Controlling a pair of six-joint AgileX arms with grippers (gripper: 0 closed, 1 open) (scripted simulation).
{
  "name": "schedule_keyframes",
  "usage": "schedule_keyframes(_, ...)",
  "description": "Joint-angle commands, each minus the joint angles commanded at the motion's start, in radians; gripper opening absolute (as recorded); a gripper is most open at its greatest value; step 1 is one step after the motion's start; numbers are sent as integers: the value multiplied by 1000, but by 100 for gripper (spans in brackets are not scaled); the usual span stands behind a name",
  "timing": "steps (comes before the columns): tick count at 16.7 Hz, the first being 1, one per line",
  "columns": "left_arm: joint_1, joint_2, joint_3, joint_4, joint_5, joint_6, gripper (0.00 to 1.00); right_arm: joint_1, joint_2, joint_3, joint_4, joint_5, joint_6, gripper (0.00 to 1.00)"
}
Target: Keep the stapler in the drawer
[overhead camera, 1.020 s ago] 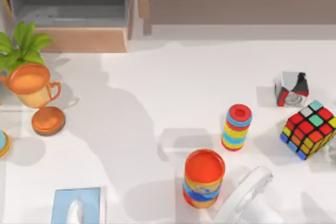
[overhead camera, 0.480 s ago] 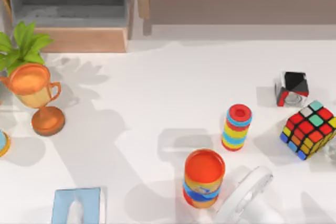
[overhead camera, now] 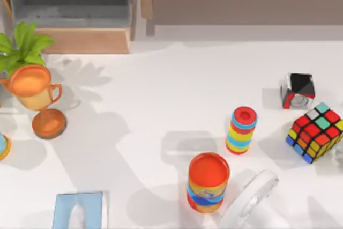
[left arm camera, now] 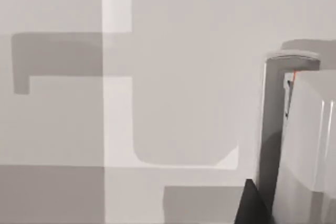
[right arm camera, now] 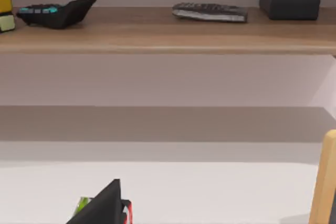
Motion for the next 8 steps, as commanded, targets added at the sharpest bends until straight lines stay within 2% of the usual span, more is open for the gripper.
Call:
schedule_keyframes(4,0,3,-3,-1,-1,0,0,0,0,0,0,0,0,100)
schedule_keyframes(8,0,3,-3,-1,-1,0,30,0,0,0,0,0,0,100)
